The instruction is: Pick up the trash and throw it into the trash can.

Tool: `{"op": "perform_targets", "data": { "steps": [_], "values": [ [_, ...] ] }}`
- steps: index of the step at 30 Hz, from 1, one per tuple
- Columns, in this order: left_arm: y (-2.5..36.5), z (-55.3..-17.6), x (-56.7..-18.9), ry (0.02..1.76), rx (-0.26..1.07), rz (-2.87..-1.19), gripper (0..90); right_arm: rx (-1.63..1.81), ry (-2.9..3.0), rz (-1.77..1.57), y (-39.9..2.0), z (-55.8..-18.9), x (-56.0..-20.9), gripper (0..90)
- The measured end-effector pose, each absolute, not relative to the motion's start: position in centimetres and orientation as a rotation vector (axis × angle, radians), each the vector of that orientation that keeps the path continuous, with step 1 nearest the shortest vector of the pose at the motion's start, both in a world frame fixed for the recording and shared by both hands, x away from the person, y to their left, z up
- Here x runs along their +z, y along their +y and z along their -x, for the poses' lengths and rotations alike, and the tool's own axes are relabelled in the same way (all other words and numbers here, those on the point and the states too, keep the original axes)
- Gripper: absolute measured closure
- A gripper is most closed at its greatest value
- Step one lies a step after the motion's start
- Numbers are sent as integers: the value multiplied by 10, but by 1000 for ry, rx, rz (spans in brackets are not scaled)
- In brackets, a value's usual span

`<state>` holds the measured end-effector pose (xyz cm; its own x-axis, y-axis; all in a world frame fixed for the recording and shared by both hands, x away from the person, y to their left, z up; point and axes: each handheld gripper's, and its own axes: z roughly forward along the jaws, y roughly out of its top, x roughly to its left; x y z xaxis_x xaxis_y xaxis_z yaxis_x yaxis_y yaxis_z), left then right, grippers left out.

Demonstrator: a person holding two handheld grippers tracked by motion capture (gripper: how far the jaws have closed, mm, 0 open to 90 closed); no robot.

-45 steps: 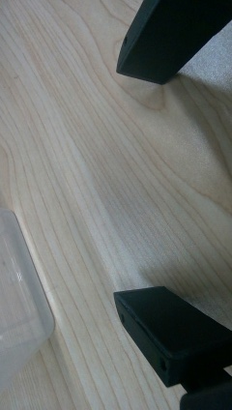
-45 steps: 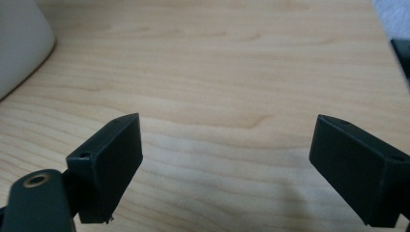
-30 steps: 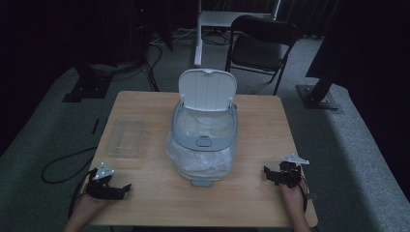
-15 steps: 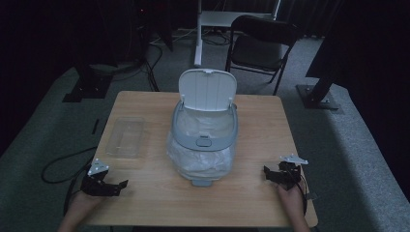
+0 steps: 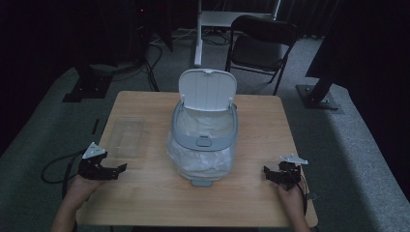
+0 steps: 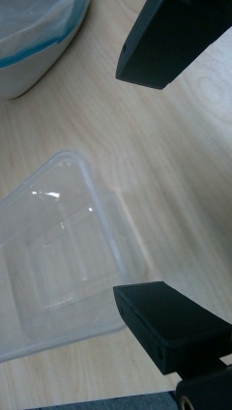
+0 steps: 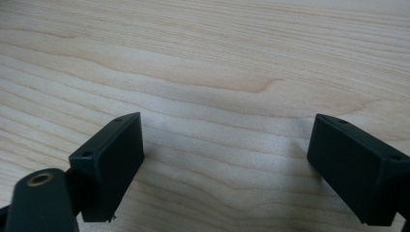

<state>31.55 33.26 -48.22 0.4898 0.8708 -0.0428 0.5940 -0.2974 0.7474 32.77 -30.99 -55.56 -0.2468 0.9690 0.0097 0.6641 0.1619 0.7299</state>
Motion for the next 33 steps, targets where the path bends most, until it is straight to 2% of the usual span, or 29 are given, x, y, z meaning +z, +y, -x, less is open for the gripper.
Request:
{"op": "perform_targets", "data": {
  "steps": [21,33],
  "values": [
    [334,-376,-464,1244,476,-1977,39,867,1979,-1545,-310,-328,-556,122],
    [349,-412,-472,1312,426,-1980,45,867,1979,-1545,-310,-328,-556,122]
  ]
}}
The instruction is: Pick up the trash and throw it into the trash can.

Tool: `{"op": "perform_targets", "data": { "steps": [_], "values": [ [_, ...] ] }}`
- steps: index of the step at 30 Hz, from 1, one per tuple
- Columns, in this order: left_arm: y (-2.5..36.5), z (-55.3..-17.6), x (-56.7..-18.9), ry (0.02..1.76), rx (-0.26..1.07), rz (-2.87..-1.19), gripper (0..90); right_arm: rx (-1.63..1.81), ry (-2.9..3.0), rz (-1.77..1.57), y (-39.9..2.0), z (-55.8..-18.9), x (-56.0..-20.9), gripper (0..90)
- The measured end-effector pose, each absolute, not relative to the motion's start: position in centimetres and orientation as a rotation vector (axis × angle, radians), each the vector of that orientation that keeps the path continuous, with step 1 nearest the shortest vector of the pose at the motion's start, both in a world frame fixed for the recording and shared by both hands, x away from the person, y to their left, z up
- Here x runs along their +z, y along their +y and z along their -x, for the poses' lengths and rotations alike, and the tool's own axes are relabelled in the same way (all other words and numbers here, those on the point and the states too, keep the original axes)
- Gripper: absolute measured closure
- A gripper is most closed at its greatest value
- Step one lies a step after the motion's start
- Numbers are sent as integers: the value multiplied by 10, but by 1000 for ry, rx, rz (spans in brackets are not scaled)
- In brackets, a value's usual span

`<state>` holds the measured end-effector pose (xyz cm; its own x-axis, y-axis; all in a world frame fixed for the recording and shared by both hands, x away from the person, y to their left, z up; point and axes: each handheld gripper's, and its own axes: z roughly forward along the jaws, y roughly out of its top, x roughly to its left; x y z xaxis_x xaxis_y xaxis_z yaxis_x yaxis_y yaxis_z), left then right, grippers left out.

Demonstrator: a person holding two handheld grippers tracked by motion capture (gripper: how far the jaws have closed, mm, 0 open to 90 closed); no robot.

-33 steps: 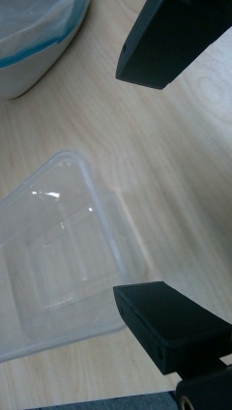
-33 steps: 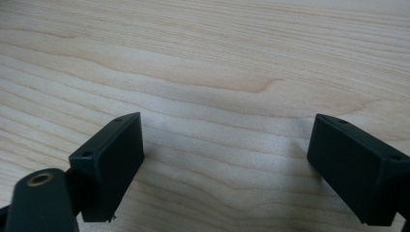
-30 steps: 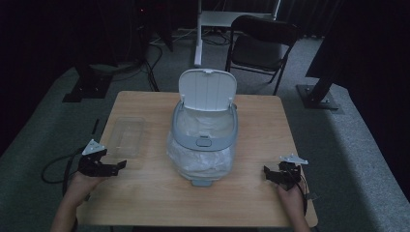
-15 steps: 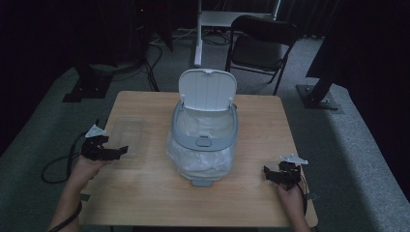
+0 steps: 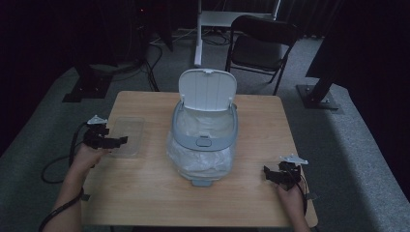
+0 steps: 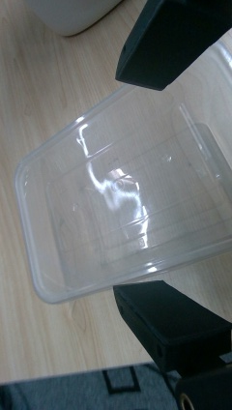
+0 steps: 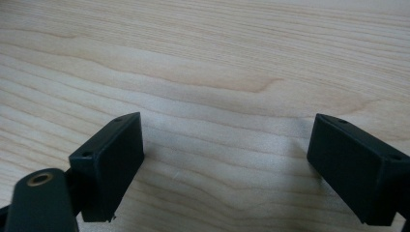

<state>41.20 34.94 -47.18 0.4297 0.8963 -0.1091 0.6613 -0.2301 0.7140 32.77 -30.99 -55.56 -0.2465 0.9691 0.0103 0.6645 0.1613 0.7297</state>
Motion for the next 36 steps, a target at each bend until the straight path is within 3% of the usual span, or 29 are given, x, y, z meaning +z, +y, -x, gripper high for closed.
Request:
{"op": "perform_targets", "data": {
  "steps": [21,33,36],
  "values": [
    [366,-474,-492,1436,302,-1965,65,867,1979,-1545,-310,-328,-556,122],
    [376,-479,-506,1413,141,-1892,89,867,1978,-1546,-310,-328,-556,122],
    [375,-476,-503,1360,118,-1875,244,867,1978,-1546,-310,-328,-556,122]
  ]
}}
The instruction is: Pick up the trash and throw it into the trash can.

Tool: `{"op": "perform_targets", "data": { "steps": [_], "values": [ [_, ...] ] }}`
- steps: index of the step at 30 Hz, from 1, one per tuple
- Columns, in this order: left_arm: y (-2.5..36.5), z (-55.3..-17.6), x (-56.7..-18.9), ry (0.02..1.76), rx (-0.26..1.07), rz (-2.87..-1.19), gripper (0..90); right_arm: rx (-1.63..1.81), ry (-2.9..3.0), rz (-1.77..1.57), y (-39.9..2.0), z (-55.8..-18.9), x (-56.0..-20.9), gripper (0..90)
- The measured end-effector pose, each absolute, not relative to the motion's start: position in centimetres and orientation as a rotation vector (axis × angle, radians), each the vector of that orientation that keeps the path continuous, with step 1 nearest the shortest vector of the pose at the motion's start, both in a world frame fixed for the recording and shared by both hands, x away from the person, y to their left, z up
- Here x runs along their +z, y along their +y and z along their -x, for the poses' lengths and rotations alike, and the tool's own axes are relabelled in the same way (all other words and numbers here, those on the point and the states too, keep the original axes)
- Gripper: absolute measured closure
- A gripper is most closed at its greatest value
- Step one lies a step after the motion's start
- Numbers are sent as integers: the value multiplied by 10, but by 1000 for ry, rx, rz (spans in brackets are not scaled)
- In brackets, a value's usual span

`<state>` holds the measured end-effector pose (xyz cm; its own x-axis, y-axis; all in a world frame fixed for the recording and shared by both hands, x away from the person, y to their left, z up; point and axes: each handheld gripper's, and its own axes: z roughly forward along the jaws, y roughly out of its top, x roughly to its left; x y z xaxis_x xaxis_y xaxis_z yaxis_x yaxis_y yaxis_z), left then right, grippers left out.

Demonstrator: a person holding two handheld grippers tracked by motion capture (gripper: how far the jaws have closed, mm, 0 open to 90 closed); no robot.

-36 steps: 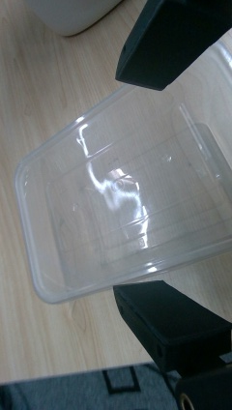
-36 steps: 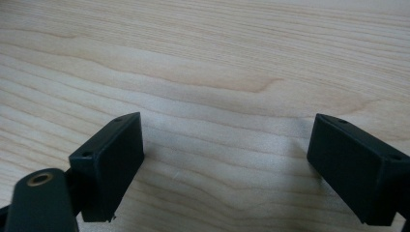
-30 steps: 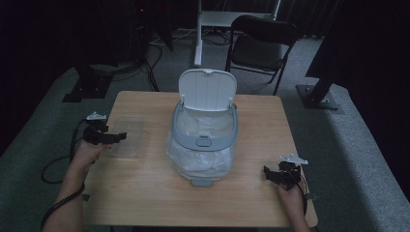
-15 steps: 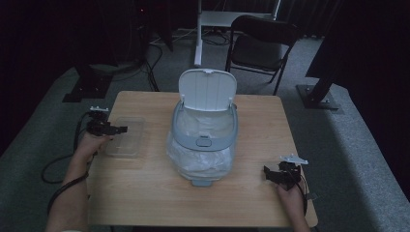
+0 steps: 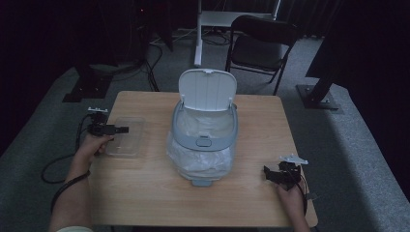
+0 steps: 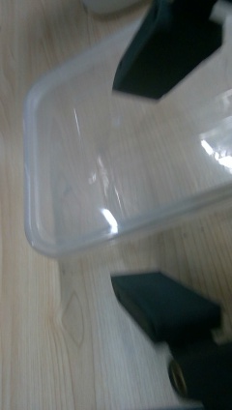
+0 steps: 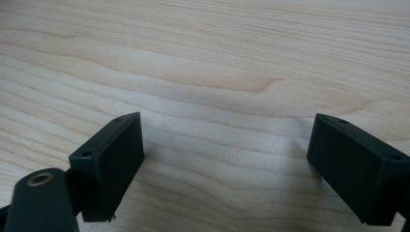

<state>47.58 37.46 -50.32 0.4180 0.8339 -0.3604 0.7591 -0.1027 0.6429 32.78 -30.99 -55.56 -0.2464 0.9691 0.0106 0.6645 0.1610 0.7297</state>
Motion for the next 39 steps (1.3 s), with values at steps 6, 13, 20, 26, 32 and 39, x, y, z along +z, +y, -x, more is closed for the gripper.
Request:
{"op": "perform_targets", "data": {
  "steps": [6,13,20,26,32,39],
  "values": [
    [374,-476,-498,1407,97,-1850,409,867,1978,-1546,-310,-328,-556,122],
    [364,-467,-475,1394,176,-1827,683,867,1978,-1546,-310,-328,-556,122],
    [328,-461,-454,1368,217,-1876,823,867,1978,-1546,-310,-328,-556,122],
    [308,-453,-444,1320,205,-1889,865,867,1978,-1546,-310,-328,-556,122],
    [301,-444,-440,1300,209,-1872,878,867,1978,-1546,-310,-328,-556,122],
    [301,-430,-427,1249,216,-1811,880,867,1978,-1546,-310,-328,-556,122]
  ]
}}
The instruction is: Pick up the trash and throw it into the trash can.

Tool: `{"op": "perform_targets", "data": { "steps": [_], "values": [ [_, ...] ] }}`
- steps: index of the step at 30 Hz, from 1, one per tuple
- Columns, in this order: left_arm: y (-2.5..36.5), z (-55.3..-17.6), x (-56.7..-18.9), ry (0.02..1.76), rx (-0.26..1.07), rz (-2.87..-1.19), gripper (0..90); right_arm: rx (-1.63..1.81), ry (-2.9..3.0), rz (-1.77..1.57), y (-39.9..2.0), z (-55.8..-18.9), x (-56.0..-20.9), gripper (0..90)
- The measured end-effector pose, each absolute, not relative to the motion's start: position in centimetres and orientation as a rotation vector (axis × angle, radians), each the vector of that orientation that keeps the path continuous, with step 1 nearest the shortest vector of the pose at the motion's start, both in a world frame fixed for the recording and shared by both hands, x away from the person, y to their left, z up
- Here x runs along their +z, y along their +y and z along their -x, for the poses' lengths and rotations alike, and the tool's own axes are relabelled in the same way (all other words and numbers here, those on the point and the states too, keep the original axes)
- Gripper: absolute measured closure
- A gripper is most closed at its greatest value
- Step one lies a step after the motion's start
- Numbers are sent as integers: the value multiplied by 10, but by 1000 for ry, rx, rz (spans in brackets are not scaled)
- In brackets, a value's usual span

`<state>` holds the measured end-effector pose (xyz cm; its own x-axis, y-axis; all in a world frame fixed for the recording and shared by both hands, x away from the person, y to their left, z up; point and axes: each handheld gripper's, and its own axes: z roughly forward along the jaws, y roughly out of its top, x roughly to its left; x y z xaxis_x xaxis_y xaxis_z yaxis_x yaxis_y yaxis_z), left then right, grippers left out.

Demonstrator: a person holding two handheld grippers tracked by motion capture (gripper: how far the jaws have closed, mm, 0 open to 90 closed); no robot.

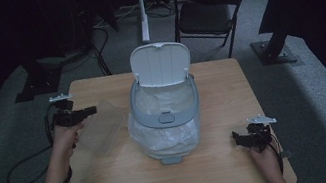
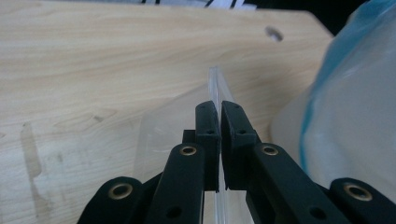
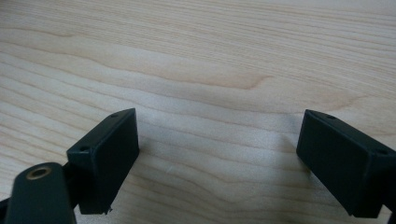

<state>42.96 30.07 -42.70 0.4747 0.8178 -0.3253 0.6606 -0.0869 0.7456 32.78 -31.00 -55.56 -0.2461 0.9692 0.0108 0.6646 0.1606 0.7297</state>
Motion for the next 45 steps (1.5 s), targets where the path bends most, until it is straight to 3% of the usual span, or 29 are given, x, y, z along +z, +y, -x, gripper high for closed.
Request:
{"op": "perform_targets", "data": {
  "steps": [45],
  "values": [
    [285,-360,-285,880,384,-1614,880,867,1979,-1546,-310,-328,-556,122]
  ]
}}
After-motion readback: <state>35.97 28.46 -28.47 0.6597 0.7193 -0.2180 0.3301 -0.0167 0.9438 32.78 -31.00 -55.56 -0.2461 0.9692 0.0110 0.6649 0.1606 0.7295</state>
